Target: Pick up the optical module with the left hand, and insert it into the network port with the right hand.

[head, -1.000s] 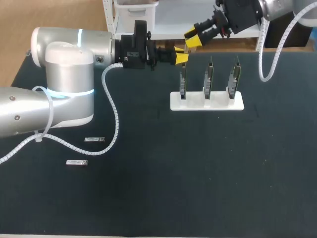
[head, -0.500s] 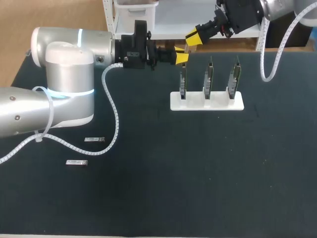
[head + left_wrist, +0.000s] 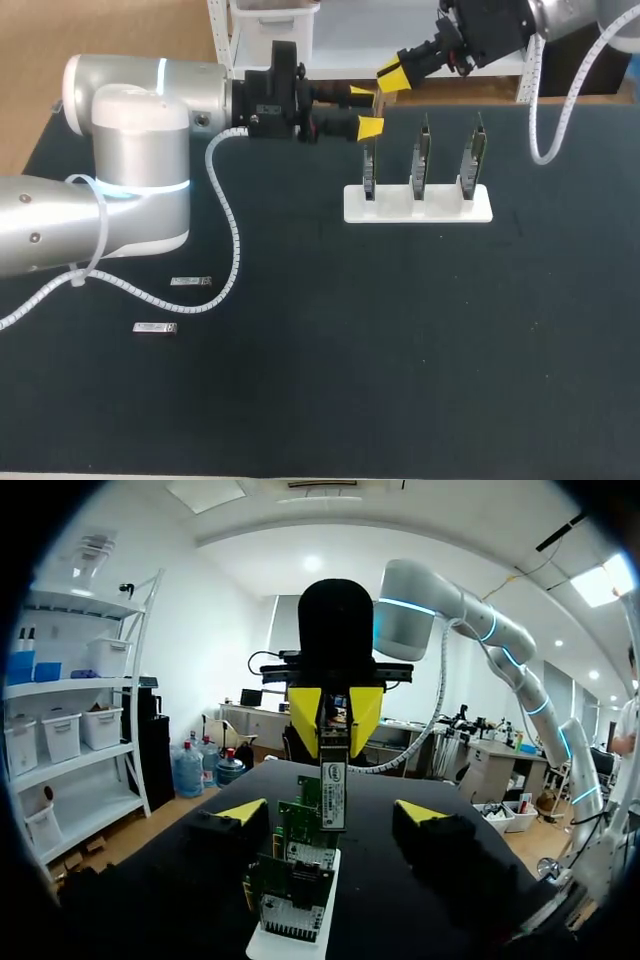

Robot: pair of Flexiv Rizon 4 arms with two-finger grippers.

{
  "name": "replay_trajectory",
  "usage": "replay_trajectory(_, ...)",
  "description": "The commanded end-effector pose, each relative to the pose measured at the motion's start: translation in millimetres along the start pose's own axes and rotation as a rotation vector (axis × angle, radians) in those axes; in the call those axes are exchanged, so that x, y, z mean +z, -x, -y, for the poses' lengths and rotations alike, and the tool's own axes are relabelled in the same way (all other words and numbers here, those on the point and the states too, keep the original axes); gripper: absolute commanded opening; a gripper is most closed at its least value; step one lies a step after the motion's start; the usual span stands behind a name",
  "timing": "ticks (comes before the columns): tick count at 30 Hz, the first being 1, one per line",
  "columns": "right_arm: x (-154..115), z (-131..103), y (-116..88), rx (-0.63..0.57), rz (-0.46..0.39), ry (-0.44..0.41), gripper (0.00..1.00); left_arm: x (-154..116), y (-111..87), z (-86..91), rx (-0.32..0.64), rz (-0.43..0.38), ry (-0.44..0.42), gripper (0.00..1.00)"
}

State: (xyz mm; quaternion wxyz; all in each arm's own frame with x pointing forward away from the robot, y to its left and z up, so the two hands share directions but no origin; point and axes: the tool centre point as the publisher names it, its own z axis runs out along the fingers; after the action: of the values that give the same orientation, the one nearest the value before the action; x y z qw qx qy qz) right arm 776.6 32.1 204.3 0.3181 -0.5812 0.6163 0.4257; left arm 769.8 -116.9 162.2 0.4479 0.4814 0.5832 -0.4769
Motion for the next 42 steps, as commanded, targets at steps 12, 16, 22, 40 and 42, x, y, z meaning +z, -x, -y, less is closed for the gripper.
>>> replay_trajectory(12,1,-7,1,-0.004,0.004,-0.013,0.00,-21,-16.8,-5.9,-0.012,-0.134,0.008,1.00)
replay_trajectory(16,0,-7,2,-0.003,0.010,-0.018,0.00,-23,-19.9,-10.2,0.016,-0.204,0.015,1.00)
replay_trajectory(22,-1,-9,1,-0.005,0.007,-0.022,0.00,-26,-23.4,-14.2,0.027,-0.273,-0.005,1.00)
replay_trajectory(40,-6,-13,-1,-0.014,0.031,-0.030,0.00,-26,-44.2,-16.2,0.031,-0.444,-0.025,1.00)
replay_trajectory(42,-6,-13,-2,-0.014,0.031,-0.029,0.00,-27,-46.1,-14.8,0.029,-0.451,-0.023,1.00)
